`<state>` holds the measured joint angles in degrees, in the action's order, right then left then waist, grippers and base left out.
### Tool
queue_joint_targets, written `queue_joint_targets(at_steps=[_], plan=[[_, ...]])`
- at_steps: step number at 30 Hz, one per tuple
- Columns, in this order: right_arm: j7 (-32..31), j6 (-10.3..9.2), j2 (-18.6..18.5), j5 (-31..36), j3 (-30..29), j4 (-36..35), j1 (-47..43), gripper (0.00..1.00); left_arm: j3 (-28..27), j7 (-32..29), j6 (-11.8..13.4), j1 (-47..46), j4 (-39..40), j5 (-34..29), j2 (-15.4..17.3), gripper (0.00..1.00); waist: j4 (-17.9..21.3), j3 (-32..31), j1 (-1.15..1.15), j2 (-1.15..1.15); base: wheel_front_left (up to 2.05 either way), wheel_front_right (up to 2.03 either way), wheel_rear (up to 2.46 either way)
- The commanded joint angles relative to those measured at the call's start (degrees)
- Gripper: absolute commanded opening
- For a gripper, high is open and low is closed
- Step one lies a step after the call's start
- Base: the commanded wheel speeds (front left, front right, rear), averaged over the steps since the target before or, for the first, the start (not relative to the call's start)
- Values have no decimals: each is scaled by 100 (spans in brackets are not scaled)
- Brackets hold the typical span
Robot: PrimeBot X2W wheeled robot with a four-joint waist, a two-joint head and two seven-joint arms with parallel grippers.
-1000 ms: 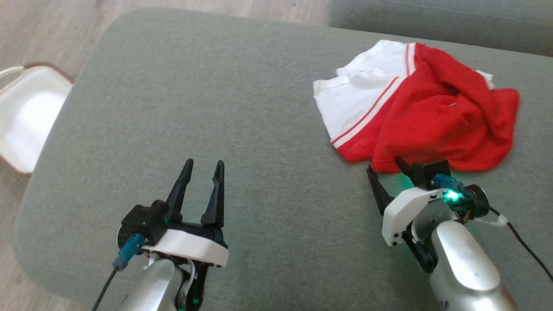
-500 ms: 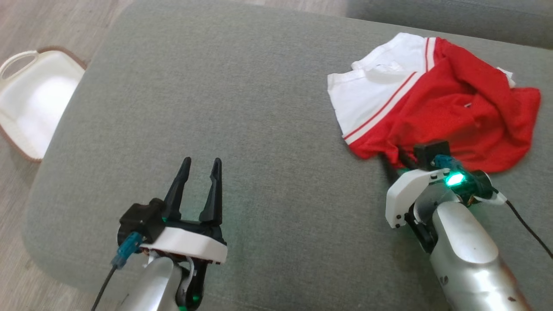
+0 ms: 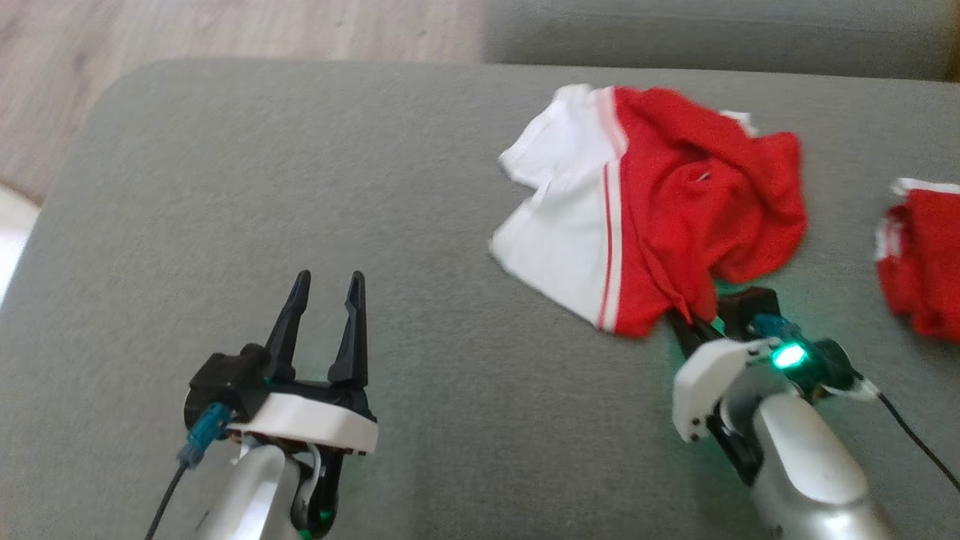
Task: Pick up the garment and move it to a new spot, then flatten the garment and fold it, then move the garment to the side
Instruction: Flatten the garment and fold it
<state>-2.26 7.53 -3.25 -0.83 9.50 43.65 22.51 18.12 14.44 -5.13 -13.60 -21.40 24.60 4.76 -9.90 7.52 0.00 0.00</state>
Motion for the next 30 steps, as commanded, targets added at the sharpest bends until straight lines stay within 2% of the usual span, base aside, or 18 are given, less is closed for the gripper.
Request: queue_joint_targets(at_steps=[1,10,13,18,19,20,25,26,30], plan=[[-48,-4,-67,73,16,-249,-110,0,-243,56,-28,-64,148,-87,37,100,378,-278,0,0,0,0,0],[-636,-4,-539,16,-744,-1473,-1149,0,-354,56,-44,71,187,-171,-20,100,829,-589,0,0,0,0,0],[-798,-4,-508,-39,-986,-1910,-1417,0,-365,56,-53,113,193,-194,-31,100,867,-609,0,0,0,0,0],[-833,-4,-330,-110,-1070,-2317,-1641,0,-349,56,-76,124,179,-226,-32,100,833,-587,0,0,0,0,0],[-795,-4,-282,-106,-1087,-2397,-1669,26,-345,56,-83,120,175,-233,-28,100,814,-575,0,0,0,0,0],[-721,-4,-230,-109,-1101,-2482,-1682,100,-341,56,-89,115,173,-238,-23,100,792,-559,0,0,0,0,0],[-41,-4,-58,-191,-970,-2911,-1642,100,-323,56,-117,111,164,-254,-1,100,702,-552,0,0,0,0,0],[261,-4,-17,-270,-898,-3057,-1671,100,-319,56,-123,123,172,-255,0,100,677,-572,0,0,0,0,0],[729,-4,27,-567,-626,-3294,-1878,100,-323,56,-130,170,204,-248,-7,100,642,-610,0,0,0,0,0]])
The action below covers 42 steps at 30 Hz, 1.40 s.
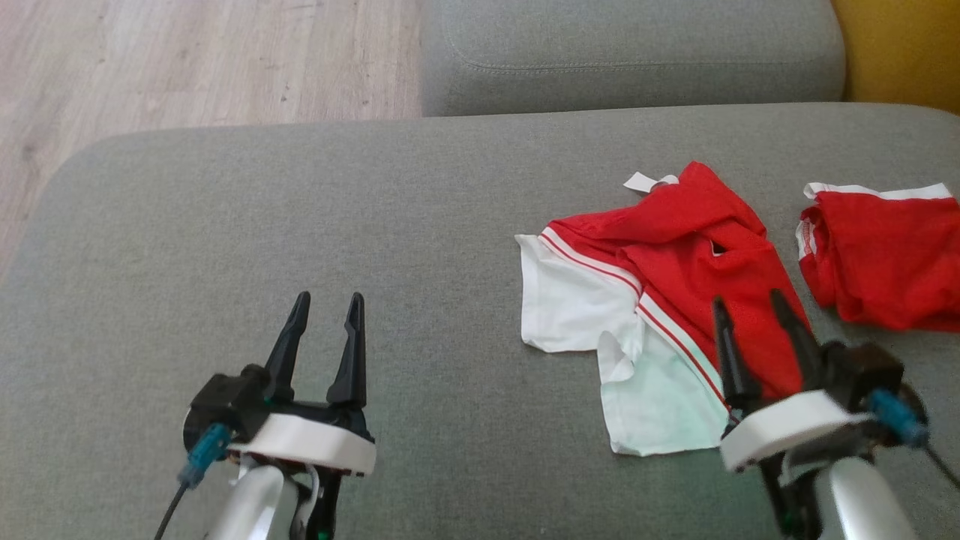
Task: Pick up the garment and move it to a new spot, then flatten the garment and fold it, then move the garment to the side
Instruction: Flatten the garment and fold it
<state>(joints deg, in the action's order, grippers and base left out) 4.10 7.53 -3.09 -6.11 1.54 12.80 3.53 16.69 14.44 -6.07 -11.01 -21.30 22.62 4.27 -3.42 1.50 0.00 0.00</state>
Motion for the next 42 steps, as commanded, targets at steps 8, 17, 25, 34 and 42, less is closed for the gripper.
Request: queue_joint_targets(at_steps=[8,17,25,34,42], plan=[[495,-4,20,-430,696,-202,-184,100,-172,56,-40,1,280,-50,17,100,-93,17,0,0,0,0,0],[-365,-4,9,14,1375,50,613,100,-36,55,-58,-202,205,-16,-21,100,-495,281,0,0,0,0,0],[-1588,-4,-154,121,1871,1321,1569,100,231,55,-78,-507,84,66,-95,100,-961,592,0,0,0,0,0],[-2296,-4,-205,-83,2162,2452,2042,100,395,55,-66,-815,47,198,-132,100,-1196,813,0,0,0,0,0],[-2292,-4,-159,-496,2586,2969,2429,0,505,55,1,-889,128,360,-137,100,-1243,918,0,0,0,0,0]])
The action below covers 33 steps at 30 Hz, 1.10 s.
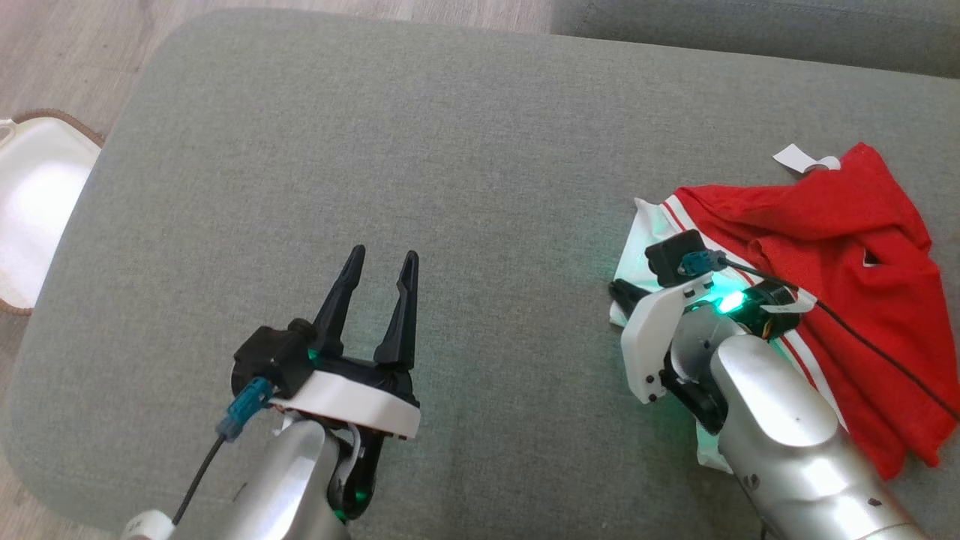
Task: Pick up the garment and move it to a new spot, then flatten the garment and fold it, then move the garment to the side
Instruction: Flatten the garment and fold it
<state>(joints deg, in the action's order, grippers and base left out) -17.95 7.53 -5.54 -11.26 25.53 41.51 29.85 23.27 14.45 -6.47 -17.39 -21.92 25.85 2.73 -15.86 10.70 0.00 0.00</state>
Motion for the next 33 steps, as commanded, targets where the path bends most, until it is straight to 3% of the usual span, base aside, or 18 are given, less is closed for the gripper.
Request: queue_joint_targets(at_steps=[1,6,12,16,23,24,25,29,33], plan=[[-18,-4,105,-84,222,94,-136,0,-150,54,48,-257,194,44,16,100,2,3,0,0,0,0,0],[405,-4,165,-446,577,-3,414,0,-122,54,73,-271,235,81,16,100,-14,25,0,0,0,0,0],[1023,-4,243,-742,309,229,1529,0,50,54,93,-309,319,242,15,100,-273,93,0,0,0,0,0],[1273,-4,261,-780,-45,756,2319,0,155,54,121,-320,341,339,15,100,-569,152,0,0,0,0,0],[1732,-4,265,-50,-882,2065,3598,0,324,54,144,-320,345,486,15,100,-1070,278,0,0,0,0,0],[1758,-4,265,125,-1006,2265,3718,73,337,54,142,-318,347,497,15,100,-1112,290,0,0,0,0,0],[1798,-4,265,247,-1103,2417,3804,100,343,54,146,-315,348,507,15,100,-1151,298,0,0,0,0,0],[2130,-4,266,465,-1475,2760,3958,100,309,55,170,-292,349,496,15,100,-1169,300,0,0,0,0,0],[2246,-4,266,544,-1376,2875,3886,100,232,55,174,-293,335,428,15,100,-1046,244,0,0,0,0,0]])
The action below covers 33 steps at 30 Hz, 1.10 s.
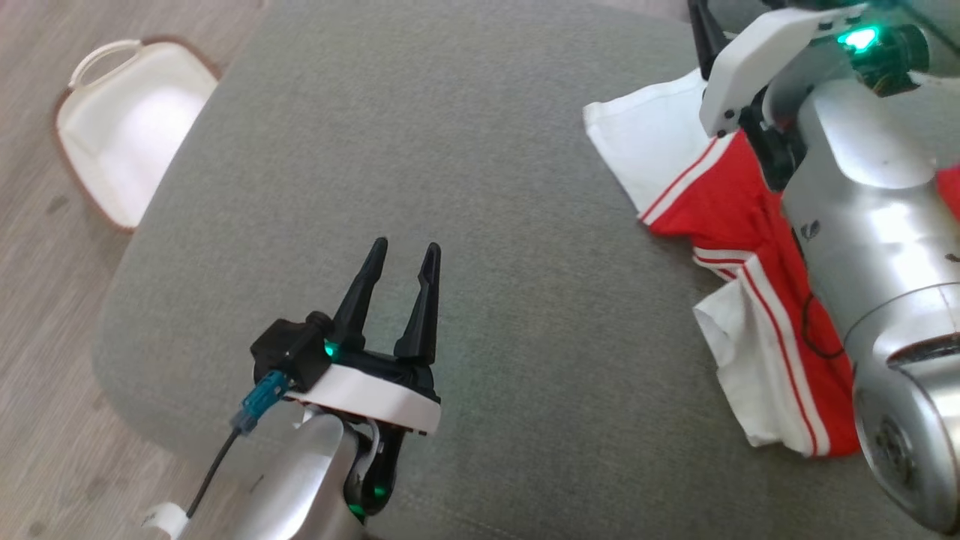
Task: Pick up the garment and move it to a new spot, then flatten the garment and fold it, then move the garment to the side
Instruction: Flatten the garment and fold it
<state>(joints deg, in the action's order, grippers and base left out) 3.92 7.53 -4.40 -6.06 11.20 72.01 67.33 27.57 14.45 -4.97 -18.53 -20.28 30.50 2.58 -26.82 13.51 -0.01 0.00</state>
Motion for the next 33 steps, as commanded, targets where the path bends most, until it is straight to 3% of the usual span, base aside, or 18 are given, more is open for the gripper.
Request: queue_joint_targets(at_steps=[1,11,16,25,33], plan=[[102,-4,151,22,136,-162,83,100,-223,55,21,-184,168,-66,30,100,108,-74,1,0,0,0,0],[945,-4,139,-409,955,-555,-1006,100,-598,55,14,-37,188,-377,30,100,1009,-655,1,0,0,0,0],[1093,-4,-131,-586,1056,-1142,-2016,100,-716,55,-5,127,171,-494,31,100,1548,-942,1,0,0,0,0],[1107,-4,-373,-715,371,-2922,-4006,100,-810,55,22,375,70,-494,31,100,2110,-1227,1,0,0,0,0],[1107,-4,-23,-246,-445,-4297,-5618,100,-873,55,40,494,-46,-515,36,100,2363,-1242,1,0,0,0,0]])
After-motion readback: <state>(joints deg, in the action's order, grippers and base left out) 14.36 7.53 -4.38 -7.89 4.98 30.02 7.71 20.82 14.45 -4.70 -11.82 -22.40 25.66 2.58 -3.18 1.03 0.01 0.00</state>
